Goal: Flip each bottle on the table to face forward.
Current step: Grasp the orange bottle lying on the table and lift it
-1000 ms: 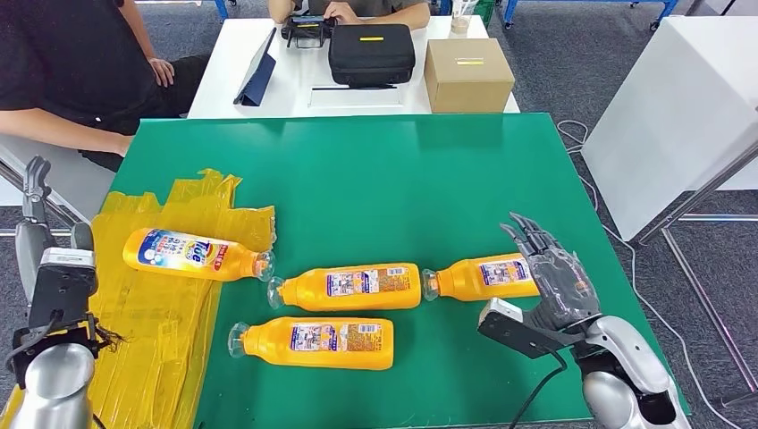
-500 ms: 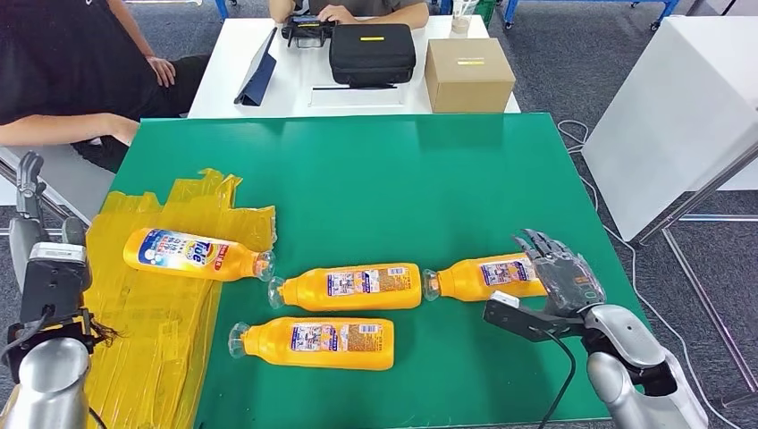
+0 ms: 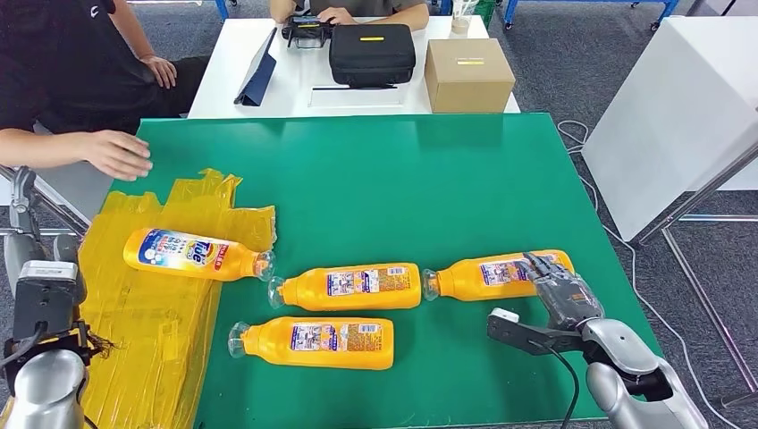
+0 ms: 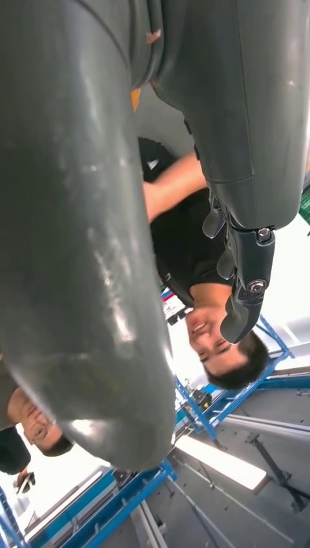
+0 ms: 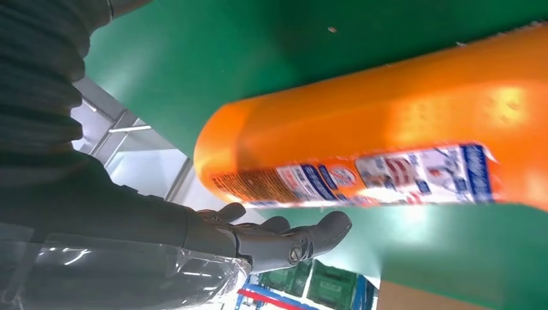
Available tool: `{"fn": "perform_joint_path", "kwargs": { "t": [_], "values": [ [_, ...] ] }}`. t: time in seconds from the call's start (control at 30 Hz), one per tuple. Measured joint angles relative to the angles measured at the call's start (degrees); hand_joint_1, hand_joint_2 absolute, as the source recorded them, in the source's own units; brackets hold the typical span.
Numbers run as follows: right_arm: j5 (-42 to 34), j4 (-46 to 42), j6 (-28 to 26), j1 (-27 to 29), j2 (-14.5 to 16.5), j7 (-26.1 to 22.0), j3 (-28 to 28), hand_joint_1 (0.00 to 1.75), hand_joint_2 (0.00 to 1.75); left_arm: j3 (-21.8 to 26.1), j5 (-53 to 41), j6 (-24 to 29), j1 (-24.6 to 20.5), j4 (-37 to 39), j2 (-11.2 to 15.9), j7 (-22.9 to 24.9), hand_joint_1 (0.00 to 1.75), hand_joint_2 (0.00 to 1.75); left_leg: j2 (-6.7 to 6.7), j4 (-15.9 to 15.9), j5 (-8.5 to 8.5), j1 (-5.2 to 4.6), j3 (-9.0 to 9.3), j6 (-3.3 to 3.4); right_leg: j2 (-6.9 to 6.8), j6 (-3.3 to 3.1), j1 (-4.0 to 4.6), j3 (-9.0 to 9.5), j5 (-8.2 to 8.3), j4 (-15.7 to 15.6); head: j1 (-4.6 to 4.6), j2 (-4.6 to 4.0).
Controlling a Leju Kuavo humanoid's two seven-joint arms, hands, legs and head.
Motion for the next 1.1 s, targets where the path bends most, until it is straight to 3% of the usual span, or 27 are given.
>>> {"fn": "perform_joint_path", "kwargs": {
  "t": [0.37, 0.8, 1.1],
  "values": [
    [8.1, 8.0, -5.1, -8.6, 0.4, 1.0, 2.9, 0.0, 1.75, 2.3, 0.9, 1.8, 4.2, -1.2, 0.7, -0.8, 0.0, 0.0, 0.02, 0.0, 0.02, 0.0, 0.03, 0.01, 0.02, 0.0, 0.0, 0.01, 0.0, 0.0, 0.01, 0.01],
    [10.2, 19.5, -5.2, -18.3, 2.1, 0.7, 7.4, 0.0, 1.75, 5.0, 1.9, 2.5, 6.5, -2.6, 1.0, -1.2, 0.0, 0.0, 0.03, 0.0, 0.03, 0.0, 0.01, 0.02, 0.01, 0.0, 0.0, 0.02, 0.0, 0.0, 0.01, 0.0],
    [10.2, 24.7, -4.8, -21.1, 2.7, -0.1, 9.9, 0.0, 1.75, 6.9, 2.5, 2.7, 7.9, -3.5, 1.3, -1.4, 0.0, 0.0, -0.07, 0.0, 0.03, 0.0, -0.01, 0.02, -0.02, 0.0, 0.0, 0.01, 0.0, 0.0, 0.01, 0.01]
  ]
}}
